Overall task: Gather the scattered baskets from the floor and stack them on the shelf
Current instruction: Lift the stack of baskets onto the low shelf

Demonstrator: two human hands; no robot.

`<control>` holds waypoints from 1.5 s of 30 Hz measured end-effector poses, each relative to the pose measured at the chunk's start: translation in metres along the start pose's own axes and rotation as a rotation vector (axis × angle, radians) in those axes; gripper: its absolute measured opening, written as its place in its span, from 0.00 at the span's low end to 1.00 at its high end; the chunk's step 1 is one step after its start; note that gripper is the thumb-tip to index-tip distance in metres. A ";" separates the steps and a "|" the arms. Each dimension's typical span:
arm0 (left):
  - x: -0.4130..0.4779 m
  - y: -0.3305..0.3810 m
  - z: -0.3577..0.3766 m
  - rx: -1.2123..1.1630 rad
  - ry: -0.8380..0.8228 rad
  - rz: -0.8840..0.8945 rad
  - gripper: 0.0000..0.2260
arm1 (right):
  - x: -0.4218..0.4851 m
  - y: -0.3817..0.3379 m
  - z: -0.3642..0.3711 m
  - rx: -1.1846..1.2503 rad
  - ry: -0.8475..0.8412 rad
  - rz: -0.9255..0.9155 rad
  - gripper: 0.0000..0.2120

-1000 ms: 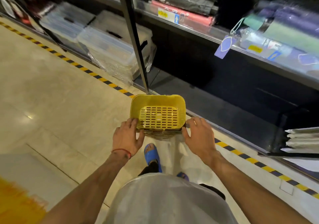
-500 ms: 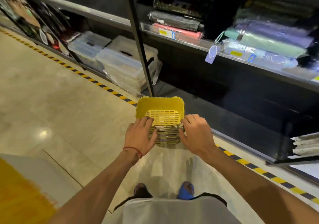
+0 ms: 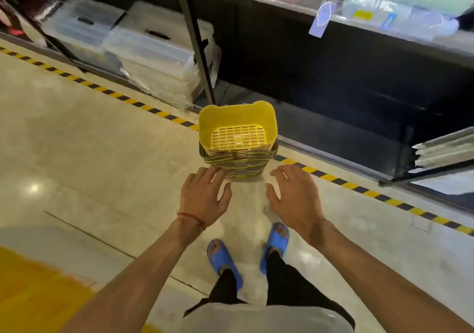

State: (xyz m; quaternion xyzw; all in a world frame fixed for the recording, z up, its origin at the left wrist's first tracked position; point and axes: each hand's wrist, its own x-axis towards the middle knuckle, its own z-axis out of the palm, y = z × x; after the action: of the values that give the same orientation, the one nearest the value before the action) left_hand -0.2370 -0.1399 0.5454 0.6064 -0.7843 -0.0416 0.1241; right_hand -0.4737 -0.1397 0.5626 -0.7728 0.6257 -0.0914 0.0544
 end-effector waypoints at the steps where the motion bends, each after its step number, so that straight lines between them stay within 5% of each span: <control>1: -0.007 -0.001 0.008 -0.009 -0.009 -0.008 0.15 | -0.007 -0.001 0.008 0.004 -0.034 0.016 0.17; 12: -0.053 -0.005 0.134 -0.045 -0.110 -0.203 0.15 | -0.035 0.043 0.143 0.051 -0.218 -0.009 0.21; 18: -0.049 -0.031 0.231 -0.031 -0.144 -0.317 0.16 | -0.021 0.075 0.243 0.089 -0.140 0.100 0.18; 27: -0.044 -0.091 0.379 -0.108 -0.105 -0.461 0.16 | 0.015 0.131 0.390 0.235 -0.263 0.294 0.15; 36: -0.037 -0.149 0.529 -0.160 -0.050 -0.555 0.19 | 0.051 0.172 0.556 0.291 -0.073 0.242 0.12; 45: -0.017 -0.201 0.654 -0.219 0.182 -0.414 0.17 | 0.071 0.201 0.671 0.299 0.183 0.112 0.14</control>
State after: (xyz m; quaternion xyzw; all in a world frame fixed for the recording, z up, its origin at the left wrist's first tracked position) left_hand -0.2045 -0.2316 -0.1316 0.7382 -0.6199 -0.0963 0.2479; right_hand -0.5112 -0.2712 -0.1279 -0.7084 0.6496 -0.2502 0.1166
